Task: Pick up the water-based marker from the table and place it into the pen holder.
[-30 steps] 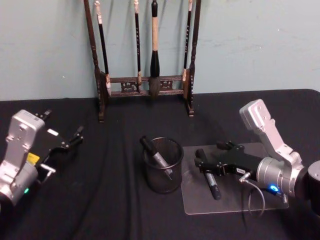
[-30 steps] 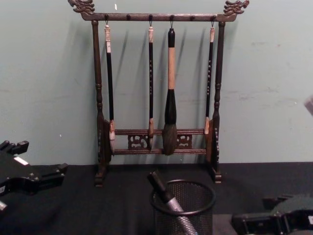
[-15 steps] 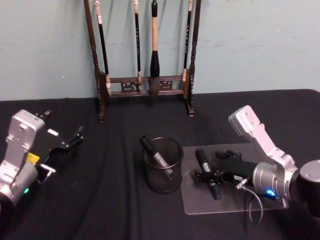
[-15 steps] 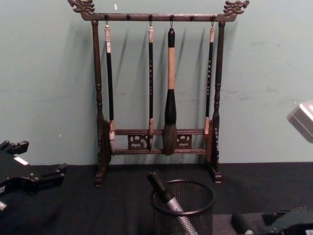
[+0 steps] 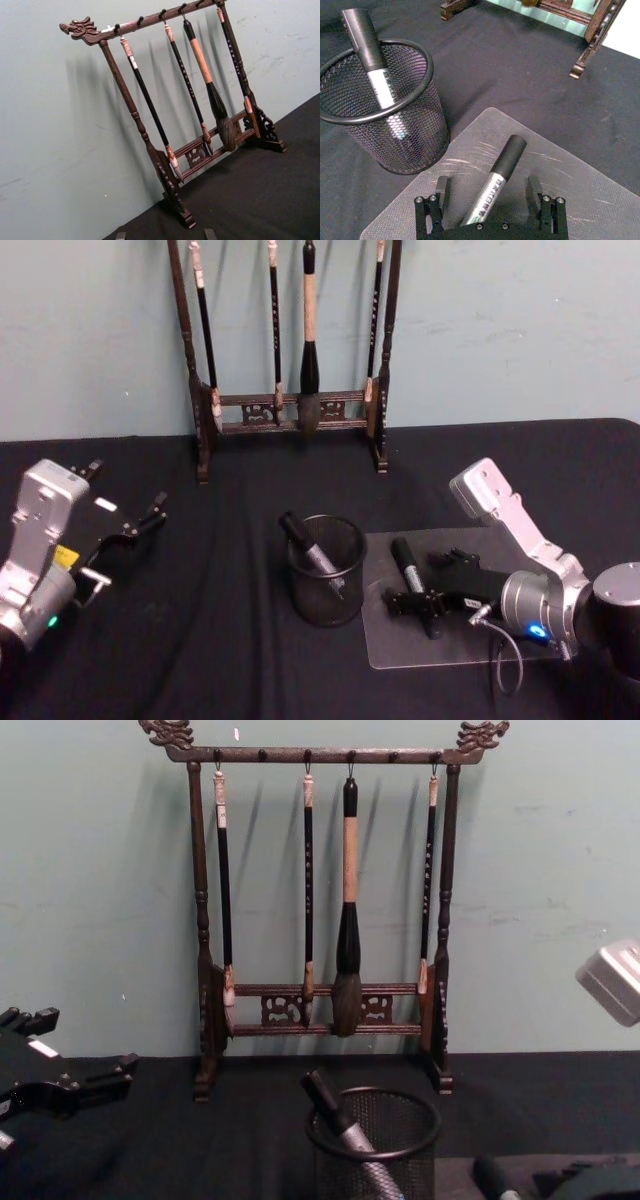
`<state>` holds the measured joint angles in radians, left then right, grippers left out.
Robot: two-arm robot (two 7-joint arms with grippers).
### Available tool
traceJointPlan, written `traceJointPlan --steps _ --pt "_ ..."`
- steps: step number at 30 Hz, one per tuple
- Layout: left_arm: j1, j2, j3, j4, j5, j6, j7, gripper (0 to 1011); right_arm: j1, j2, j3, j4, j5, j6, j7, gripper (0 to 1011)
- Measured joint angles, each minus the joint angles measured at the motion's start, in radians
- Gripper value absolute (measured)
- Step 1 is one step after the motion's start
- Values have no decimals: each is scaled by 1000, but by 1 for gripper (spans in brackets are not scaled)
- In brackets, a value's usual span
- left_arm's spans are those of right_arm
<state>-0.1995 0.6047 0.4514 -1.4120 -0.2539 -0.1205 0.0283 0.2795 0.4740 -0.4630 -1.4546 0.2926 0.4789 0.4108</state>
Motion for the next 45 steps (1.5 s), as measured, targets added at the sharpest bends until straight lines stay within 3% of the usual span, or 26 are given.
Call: traceJointPlan --steps 27,39,45 --pt "0 0 0 0 0 0 0 1009 0 -7 2 10 -15 1 10 1002" --pt "0 0 0 0 0 0 0 1009 0 -7 2 10 -13 0 11 732" --pt "0 0 0 0 0 0 0 1009 0 -7 2 10 -12 0 11 462"
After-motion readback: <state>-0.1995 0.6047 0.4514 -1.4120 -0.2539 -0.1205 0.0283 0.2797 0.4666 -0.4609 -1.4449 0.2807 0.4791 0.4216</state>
